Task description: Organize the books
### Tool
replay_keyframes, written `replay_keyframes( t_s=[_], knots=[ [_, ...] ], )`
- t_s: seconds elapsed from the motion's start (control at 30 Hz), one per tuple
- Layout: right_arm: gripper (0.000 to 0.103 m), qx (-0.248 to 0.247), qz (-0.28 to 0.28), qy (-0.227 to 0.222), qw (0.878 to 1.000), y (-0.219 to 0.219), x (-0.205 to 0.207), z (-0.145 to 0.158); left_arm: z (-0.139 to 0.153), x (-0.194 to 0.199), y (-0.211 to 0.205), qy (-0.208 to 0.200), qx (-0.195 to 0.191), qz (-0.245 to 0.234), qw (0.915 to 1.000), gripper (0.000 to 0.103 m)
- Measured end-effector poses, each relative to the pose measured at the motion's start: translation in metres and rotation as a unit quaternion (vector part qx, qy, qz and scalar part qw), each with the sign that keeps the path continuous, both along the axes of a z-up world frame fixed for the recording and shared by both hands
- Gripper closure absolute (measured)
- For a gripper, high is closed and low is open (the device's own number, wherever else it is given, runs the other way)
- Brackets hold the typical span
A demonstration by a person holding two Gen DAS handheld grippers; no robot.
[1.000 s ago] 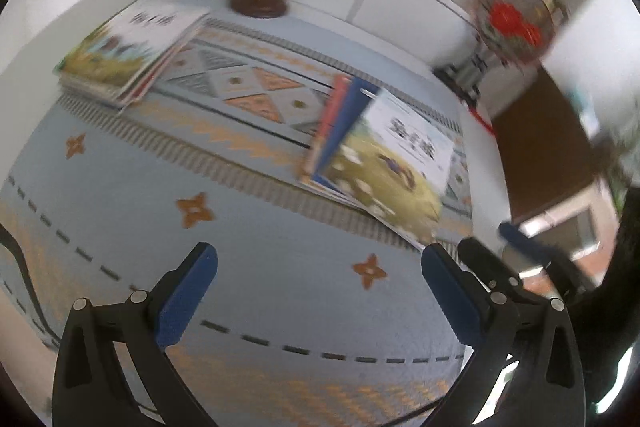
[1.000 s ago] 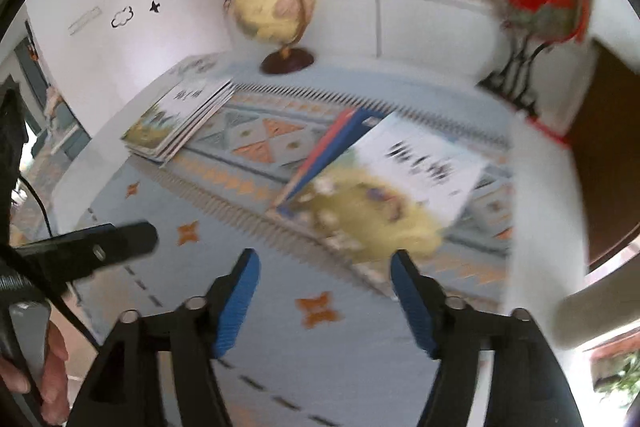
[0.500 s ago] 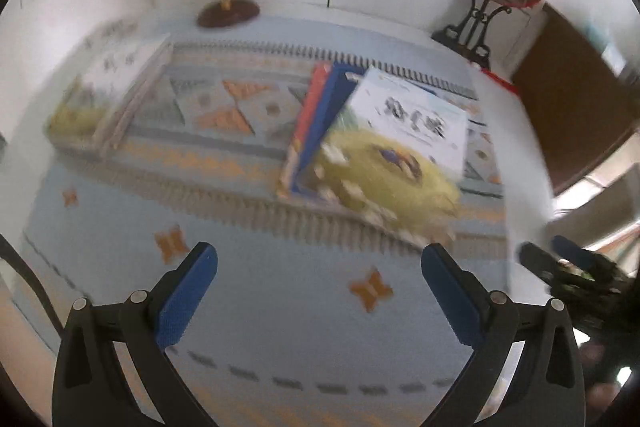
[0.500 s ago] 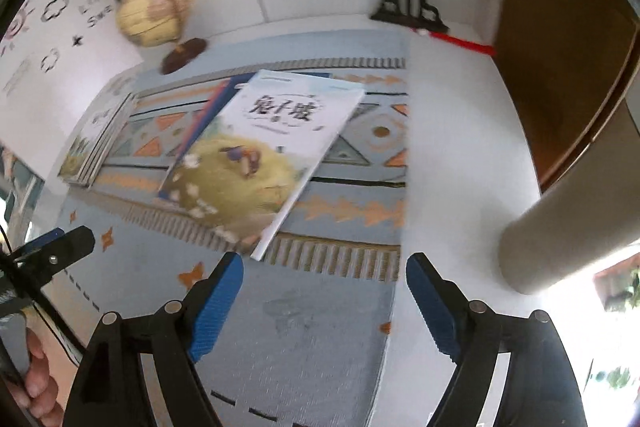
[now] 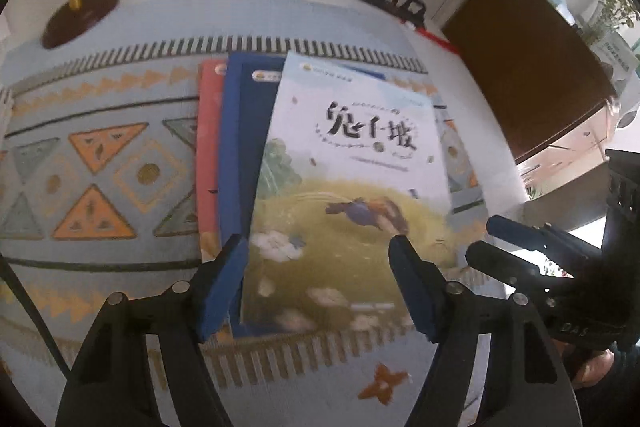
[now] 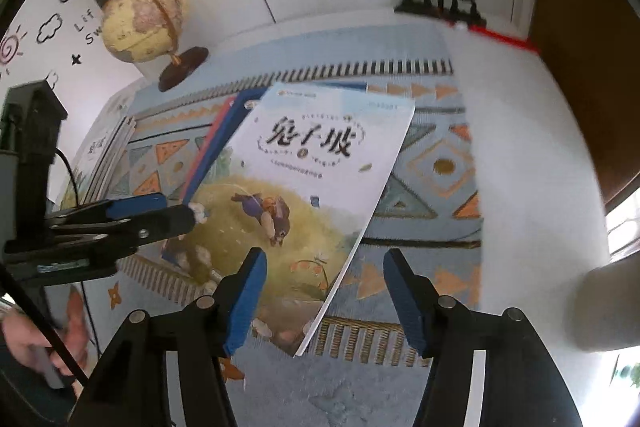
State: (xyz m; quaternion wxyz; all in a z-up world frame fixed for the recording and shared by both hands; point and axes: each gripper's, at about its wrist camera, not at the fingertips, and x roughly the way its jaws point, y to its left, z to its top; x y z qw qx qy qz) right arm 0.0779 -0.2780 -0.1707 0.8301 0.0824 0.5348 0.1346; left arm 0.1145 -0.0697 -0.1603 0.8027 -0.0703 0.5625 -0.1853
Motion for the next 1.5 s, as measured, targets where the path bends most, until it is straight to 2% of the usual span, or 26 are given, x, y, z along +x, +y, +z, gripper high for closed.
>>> replay_keyframes(
  t_s=[0.27, 0.4, 0.57, 0.63, 0.7, 0.8, 0.83, 0.87, 0.9, 0.93, 1.0, 1.07, 1.2, 1.23, 1.3, 1.37, 1.4, 1.43, 1.47, 1.5],
  knots=[
    [0.043, 0.036, -0.022, 0.072, 0.997, -0.001, 0.008, -0.037, -0.015, 0.004, 0.008, 0.002, -0.022, -0.011, 0.9997, 0.032],
    [0.043, 0.067, -0.028, 0.065, 0.995, -0.005, 0.003, -0.038, -0.019, 0.006, 0.025, 0.015, -0.084, 0.001, 0.9963, 0.029],
    [0.042, 0.068, -0.028, 0.051, 0.996, -0.004, -0.002, -0.035, -0.022, 0.005, 0.026, 0.034, -0.127, -0.003, 0.9913, 0.029],
    [0.042, 0.074, -0.029, 0.05, 0.996, -0.005, -0.002, -0.035, -0.021, 0.002, 0.016, 0.031, -0.115, -0.014, 0.9927, 0.025],
    [0.042, 0.074, -0.033, 0.048, 0.996, -0.006, -0.004, -0.034, -0.019, -0.001, 0.008, 0.018, -0.088, -0.024, 0.9957, 0.024],
    [0.043, 0.075, -0.024, 0.048, 0.996, -0.004, 0.0, -0.034, -0.017, -0.006, 0.006, 0.02, -0.07, -0.016, 0.9972, 0.024],
    [0.047, 0.078, -0.023, 0.05, 0.995, -0.006, 0.001, -0.035, -0.017, -0.007, 0.007, 0.025, -0.069, -0.013, 0.9972, 0.026],
    [0.051, 0.081, -0.025, 0.052, 0.995, -0.009, 0.002, -0.035, -0.017, -0.011, 0.009, 0.028, -0.066, -0.007, 0.9974, 0.031],
    [0.06, 0.084, -0.03, 0.054, 0.995, -0.013, 0.002, -0.036, -0.018, -0.015, 0.012, 0.031, -0.062, -0.004, 0.9976, 0.037],
    [0.068, 0.089, -0.035, 0.057, 0.994, -0.019, 0.002, -0.037, -0.018, -0.018, 0.014, 0.031, -0.064, -0.001, 0.9974, 0.038],
    [0.073, 0.107, -0.039, 0.063, 0.991, -0.026, 0.002, -0.04, -0.02, -0.02, 0.02, 0.038, -0.081, 0.002, 0.996, 0.038],
    [0.073, 0.125, -0.044, 0.07, 0.989, -0.032, 0.003, -0.042, -0.021, -0.018, 0.021, 0.044, -0.088, 0.005, 0.9951, 0.038],
    [0.071, 0.121, -0.044, 0.069, 0.989, -0.029, 0.002, -0.041, -0.021, -0.019, 0.018, 0.045, -0.086, 0.01, 0.9952, 0.038],
    [0.071, 0.116, -0.043, 0.067, 0.99, -0.027, 0.001, -0.04, -0.02, -0.02, 0.02, 0.047, -0.101, 0.016, 0.9937, 0.038],
    [0.069, 0.112, -0.043, 0.063, 0.991, -0.026, 0.0, -0.039, -0.013, -0.025, 0.029, 0.035, -0.154, 0.032, 0.9869, 0.038],
    [0.068, 0.115, -0.043, 0.062, 0.99, -0.027, 0.001, -0.041, -0.005, -0.031, 0.042, 0.02, -0.226, 0.049, 0.9727, 0.038],
    [0.069, 0.116, -0.041, 0.061, 0.991, -0.028, 0.001, -0.041, 0.0, -0.033, 0.049, 0.01, -0.274, 0.057, 0.9601, 0.038],
    [0.069, 0.116, -0.037, 0.06, 0.991, -0.027, 0.002, -0.041, 0.002, -0.034, 0.053, 0.001, -0.306, 0.06, 0.9502, 0.038],
    [0.069, 0.114, -0.034, 0.059, 0.991, -0.027, 0.002, -0.042, 0.002, -0.034, 0.054, -0.007, -0.331, 0.061, 0.9416, 0.038],
    [0.069, 0.113, -0.032, 0.06, 0.991, -0.026, 0.002, -0.042, 0.001, -0.034, 0.054, -0.006, -0.339, 0.064, 0.9384, 0.038]
  ],
)
